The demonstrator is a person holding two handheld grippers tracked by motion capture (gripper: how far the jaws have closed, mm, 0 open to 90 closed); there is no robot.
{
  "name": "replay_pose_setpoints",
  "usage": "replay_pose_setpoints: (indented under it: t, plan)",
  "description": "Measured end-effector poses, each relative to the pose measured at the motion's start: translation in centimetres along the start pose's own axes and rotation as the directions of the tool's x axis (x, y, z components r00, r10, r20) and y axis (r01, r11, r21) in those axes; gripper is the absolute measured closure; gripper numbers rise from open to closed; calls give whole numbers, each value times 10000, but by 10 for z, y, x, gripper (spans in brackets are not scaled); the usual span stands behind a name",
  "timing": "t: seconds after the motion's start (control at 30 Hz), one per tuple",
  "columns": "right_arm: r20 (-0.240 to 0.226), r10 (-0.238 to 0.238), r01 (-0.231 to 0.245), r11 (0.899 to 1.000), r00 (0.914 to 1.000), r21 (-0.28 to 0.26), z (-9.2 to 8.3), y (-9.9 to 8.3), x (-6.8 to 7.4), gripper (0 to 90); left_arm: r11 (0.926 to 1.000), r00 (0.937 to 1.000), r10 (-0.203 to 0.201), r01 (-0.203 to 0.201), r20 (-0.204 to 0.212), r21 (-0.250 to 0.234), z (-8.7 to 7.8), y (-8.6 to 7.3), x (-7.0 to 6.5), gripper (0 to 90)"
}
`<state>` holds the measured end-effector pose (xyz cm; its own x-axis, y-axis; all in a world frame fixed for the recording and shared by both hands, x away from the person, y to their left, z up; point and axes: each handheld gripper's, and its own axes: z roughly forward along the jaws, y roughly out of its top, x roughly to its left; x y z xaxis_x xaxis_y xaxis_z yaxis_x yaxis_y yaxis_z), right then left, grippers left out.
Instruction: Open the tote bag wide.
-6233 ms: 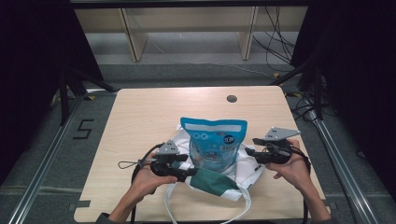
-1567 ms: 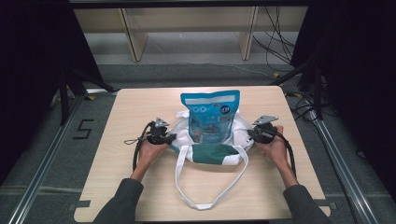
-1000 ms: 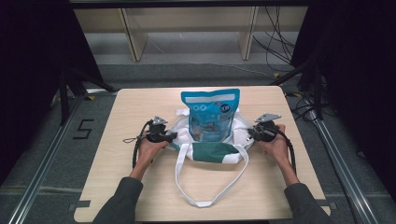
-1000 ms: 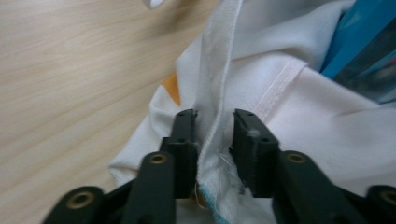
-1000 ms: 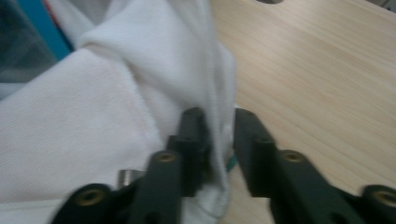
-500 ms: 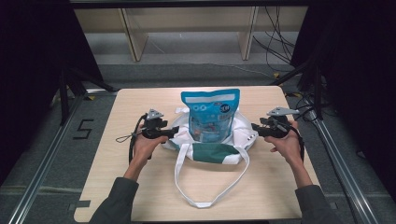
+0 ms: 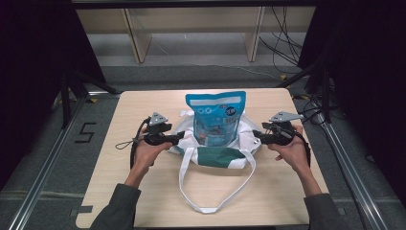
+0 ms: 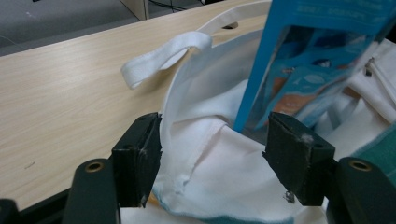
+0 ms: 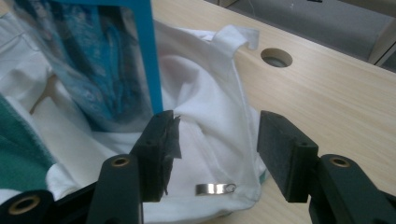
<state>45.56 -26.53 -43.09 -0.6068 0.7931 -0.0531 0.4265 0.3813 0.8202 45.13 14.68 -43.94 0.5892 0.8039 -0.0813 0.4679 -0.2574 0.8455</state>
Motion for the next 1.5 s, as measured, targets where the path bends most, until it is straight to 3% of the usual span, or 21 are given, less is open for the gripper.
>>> replay_pose_setpoints:
  t: [0.17,0.2,0.27,0.33,0.47,0.53,0.67,0.7,0.73,0.8,0.83,0.87,1.0,1.07,1.1,1.23,1.3,1.4,1.5]
  plan:
    - [-226,92,-88,9998,9997,187,-8,-1,6,463,10000,10000,-30,30,-15,78,-5,-4,-5,324]
    - [-268,108,-102,9997,9996,207,-9,-2,7,461,9998,9999,128,-128,-54,156,-8,-5,-5,324]
    - [-274,255,-251,9995,9993,171,-10,-4,7,459,10000,10000,-85,85,0,25,-10,-6,-7,321]
    - [-309,508,-498,9983,9982,314,-11,-7,9,457,9998,9998,174,-174,-5,95,-13,-5,-6,321]
    - [-282,310,-299,9988,9991,391,-11,-10,8,443,9999,9999,94,-94,69,46,-14,-6,-10,314]
    - [-336,572,-555,9972,9978,497,-12,-10,12,442,9993,9995,276,-279,139,236,-14,-7,-11,314]
    - [-388,309,-294,9988,9988,381,-14,-13,14,427,9982,9988,431,-441,240,410,-14,-10,-15,309]
    - [-419,571,-552,9974,9975,457,-16,-14,17,420,9993,9996,203,-209,202,305,-12,-12,-18,304]
    - [-398,317,-299,9986,9987,438,-15,-15,16,405,9978,9988,376,-393,324,540,-12,-12,-17,299]
    - [-360,471,-455,9979,9982,453,-17,-17,16,397,9972,9985,441,-459,316,586,-12,-14,-20,297]
    - [-374,729,-708,9959,9966,562,-18,-18,18,394,9958,9972,673,-692,333,605,-13,-14,-21,295]
    - [-350,416,-404,9986,9985,343,-18,-19,16,392,9963,9976,576,-599,378,612,-13,-15,-23,294]
    - [-441,729,-712,9967,9964,394,-22,-21,21,383,9954,9970,662,-687,398,671,-15,-18,-29,284]
    - [-360,369,-363,9992,9987,177,-23,-22,20,379,9960,9973,645,-665,353,593,-15,-21,-32,284]
    - [-449,704,-686,9968,9965,401,-25,-22,23,378,9952,9964,763,-785,380,582,-15,-23,-34,285]
    - [-442,794,-777,9962,9959,389,-27,-25,26,365,9964,9957,683,-713,627,469,-18,-29,-42,285]
    - [-436,499,-489,9985,9978,237,-27,-26,25,361,9972,9964,611,-635,585,402,-21,-31,-45,284]
    - [-469,641,-629,9977,9968,271,-29,-28,29,358,9958,9951,761,-791,638,453,-27,-34,-48,282]
    - [-494,416,-407,9990,9979,190,-31,-29,30,357,9953,9937,840,-873,736,426,-29,-39,-51,282]
